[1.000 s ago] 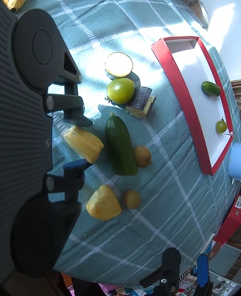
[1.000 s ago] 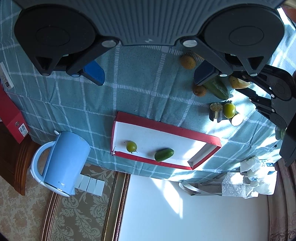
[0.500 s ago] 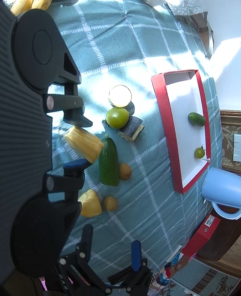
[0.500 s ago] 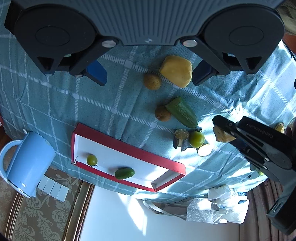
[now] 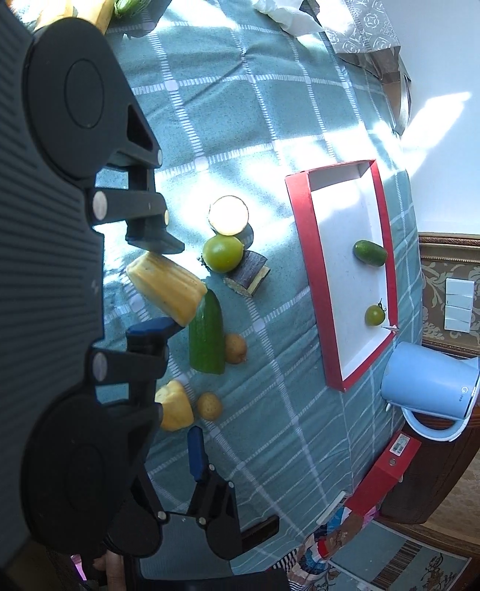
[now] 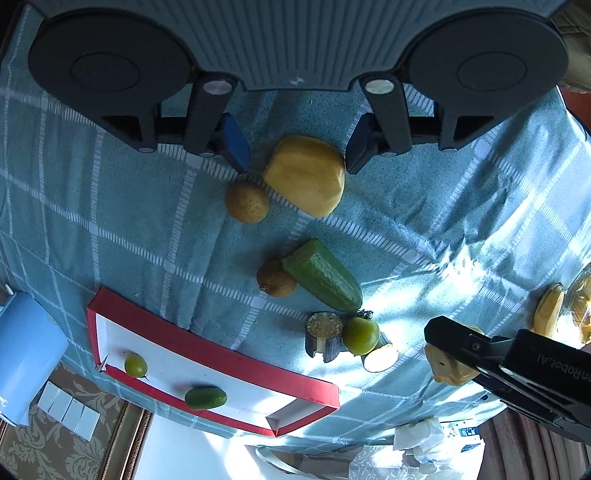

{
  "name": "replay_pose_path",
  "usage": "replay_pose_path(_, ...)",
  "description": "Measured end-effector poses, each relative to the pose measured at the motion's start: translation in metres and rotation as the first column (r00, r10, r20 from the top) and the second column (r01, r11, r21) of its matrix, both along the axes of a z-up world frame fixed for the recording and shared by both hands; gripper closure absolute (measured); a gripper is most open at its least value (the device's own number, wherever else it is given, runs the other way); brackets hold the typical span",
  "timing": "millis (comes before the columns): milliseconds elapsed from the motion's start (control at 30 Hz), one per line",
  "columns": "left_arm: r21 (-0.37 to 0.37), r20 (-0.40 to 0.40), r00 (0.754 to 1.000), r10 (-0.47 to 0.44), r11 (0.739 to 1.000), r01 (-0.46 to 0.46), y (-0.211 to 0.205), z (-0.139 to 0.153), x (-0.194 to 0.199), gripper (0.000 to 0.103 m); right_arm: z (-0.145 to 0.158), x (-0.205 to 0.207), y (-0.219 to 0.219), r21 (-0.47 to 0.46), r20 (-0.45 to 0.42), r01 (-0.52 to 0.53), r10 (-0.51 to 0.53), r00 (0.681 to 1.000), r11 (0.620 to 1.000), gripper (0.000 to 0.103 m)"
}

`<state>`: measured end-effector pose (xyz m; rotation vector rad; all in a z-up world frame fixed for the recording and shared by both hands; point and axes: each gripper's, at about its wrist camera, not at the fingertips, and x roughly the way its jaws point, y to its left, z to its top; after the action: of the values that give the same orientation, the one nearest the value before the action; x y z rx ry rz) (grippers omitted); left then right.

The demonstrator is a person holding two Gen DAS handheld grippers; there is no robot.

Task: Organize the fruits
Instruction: 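Carry the pepper chunk toward the tray while the right tool grasps the yellow block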

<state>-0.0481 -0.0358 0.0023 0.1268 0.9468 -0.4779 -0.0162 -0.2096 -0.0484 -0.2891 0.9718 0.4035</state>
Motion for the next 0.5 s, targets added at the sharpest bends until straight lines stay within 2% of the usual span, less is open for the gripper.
replay_pose_path(167, -0.002, 0.005, 1.000, -0.009, 1.000, 0.009, 0.0011, 0.0016, 0.0007, 0.070, -0.0013, 0.0026, 0.0054, -0.004, -0.005, 0.006, -0.006, 1.000, 1.000, 0.055)
replay_pose_path(500, -0.019, 0.012, 1.000, -0.013, 1.000, 0.013, 0.0043, 0.0042, 0.0054, 0.070, 0.0083, -0.0010, 0.0029, 0.018, 0.014, 0.006, -0.007, 1.000, 1.000, 0.058)
